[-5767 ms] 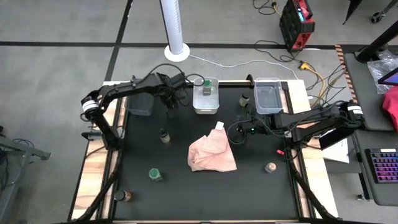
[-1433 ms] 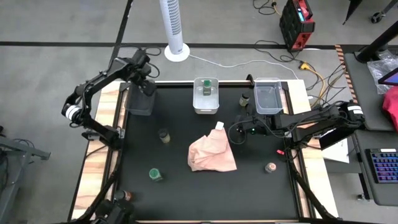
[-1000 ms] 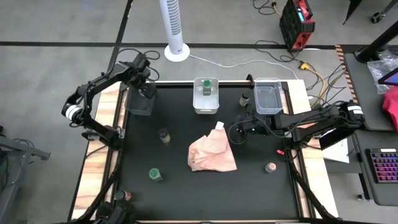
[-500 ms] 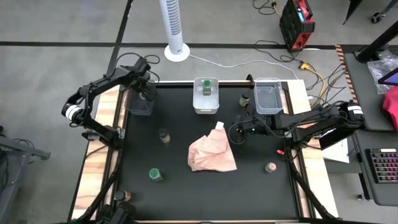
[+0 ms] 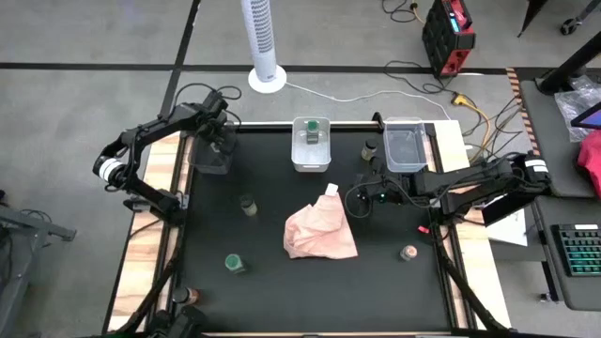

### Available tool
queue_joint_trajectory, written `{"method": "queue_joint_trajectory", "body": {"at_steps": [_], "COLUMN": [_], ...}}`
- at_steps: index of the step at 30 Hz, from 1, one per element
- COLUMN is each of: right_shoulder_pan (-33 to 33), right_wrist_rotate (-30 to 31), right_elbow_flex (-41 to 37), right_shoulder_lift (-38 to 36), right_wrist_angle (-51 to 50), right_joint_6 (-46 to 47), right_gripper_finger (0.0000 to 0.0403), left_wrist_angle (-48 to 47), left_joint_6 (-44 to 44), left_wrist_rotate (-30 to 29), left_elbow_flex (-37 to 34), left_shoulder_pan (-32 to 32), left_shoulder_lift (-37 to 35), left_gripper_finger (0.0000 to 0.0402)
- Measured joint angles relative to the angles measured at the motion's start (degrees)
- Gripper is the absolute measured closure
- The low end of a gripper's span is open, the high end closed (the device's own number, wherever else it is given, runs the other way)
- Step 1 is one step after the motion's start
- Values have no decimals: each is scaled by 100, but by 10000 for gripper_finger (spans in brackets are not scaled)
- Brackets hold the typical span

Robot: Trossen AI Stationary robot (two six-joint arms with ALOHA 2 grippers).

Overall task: Sort spices by type
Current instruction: Put the left brown spice bottle into the black bin

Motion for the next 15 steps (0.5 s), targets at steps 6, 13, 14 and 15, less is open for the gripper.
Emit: {"method": "queue_joint_trajectory", "body": {"at_steps": [6, 13, 14, 15], "right_shoulder_pan": [-1, -2, -1, -1], "right_wrist_rotate": [1, 0, 0, 0], "right_elbow_flex": [0, 0, 0, 0], "right_shoulder_lift": [1, 2, 0, 1], "right_wrist_angle": [0, 0, 1, 2], "right_joint_6": [1, 1, 1, 1], "right_gripper_finger": [390, 390, 390, 390], "left_wrist_angle": [1, -1, 5, 8], "left_joint_6": [-44, -124, -152, -180], "left_wrist_rotate": [1, 2, 0, 2], "left_elbow_flex": [-9, -10, -18, -33], "left_shoulder_pan": [3, 15, 15, 17], "left_shoulder_lift": [0, 0, 0, 0], "left_gripper_finger": [237, 237, 237, 237]}}
